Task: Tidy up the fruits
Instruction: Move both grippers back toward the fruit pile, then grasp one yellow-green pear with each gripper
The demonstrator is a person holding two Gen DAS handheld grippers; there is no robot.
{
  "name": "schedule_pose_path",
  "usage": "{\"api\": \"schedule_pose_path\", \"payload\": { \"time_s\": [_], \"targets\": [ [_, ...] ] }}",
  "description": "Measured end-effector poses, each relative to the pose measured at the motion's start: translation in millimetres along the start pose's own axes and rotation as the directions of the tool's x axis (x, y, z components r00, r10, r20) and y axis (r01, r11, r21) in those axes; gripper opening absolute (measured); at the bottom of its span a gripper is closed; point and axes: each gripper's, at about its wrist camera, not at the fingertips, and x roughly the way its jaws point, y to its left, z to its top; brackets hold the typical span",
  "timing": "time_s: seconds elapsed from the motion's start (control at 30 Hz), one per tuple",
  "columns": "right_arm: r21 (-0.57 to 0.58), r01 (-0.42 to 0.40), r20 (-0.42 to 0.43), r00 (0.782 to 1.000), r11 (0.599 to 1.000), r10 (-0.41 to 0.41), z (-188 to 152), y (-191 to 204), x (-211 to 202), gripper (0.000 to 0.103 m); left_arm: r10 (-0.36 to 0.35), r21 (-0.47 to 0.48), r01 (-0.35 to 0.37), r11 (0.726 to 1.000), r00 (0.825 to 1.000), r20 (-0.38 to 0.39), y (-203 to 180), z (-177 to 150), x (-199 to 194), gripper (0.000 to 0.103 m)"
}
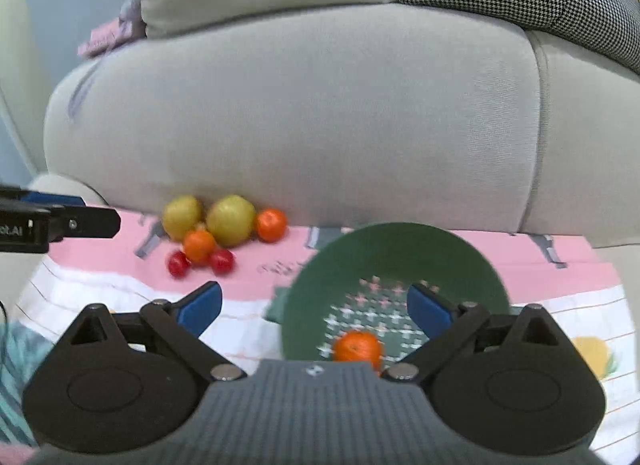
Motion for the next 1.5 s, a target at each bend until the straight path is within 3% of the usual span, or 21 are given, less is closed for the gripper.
{"api": "schedule_pose_path", "payload": {
  "time_s": [0.2,0.37,0.4,0.47,0.87,1.5],
  "targets": [
    [-0.044,-0.071,0.049,0.996,0.997,0.073,-0.2,31.7,9.2,0.091,0.043,-0.049,-0.039,0.998,0.995,0.085,27.5,-0.4,-5.8,0.077],
    [-0.102,-0.082,0.073,0.993,0.991,0.09,3.1,55.7,22.3,0.088,0.068,-0.059,-0.063,0.996,0.993,0.094,45.6,-0.5,-2.0,0.077],
    [-0.113,-0.074,0.073,0.994,0.991,0.083,3.8,58.8,26.0,0.084,0.073,-0.065,-0.067,0.996,0.993,0.091,49.2,-1.3,-0.3,0.077],
    [-0.116,-0.072,0.063,0.995,0.991,0.08,6.6,63.0,35.8,0.08,0.078,-0.078,-0.072,0.994,0.994,0.081,55.3,-2.8,5.0,0.077],
    [-0.113,-0.141,-0.022,0.99,0.983,0.14,23.2,77.1,96.6,0.08,0.066,-0.102,-0.066,0.993,0.998,0.0,75.3,-6.8,62.7,0.077],
    [-0.085,-0.131,-0.057,0.99,0.988,0.126,47.7,81.3,199.5,0.079,0.021,-0.24,-0.057,0.969,0.989,-0.148,118.2,-4.8,165.5,0.078]
  ]
}}
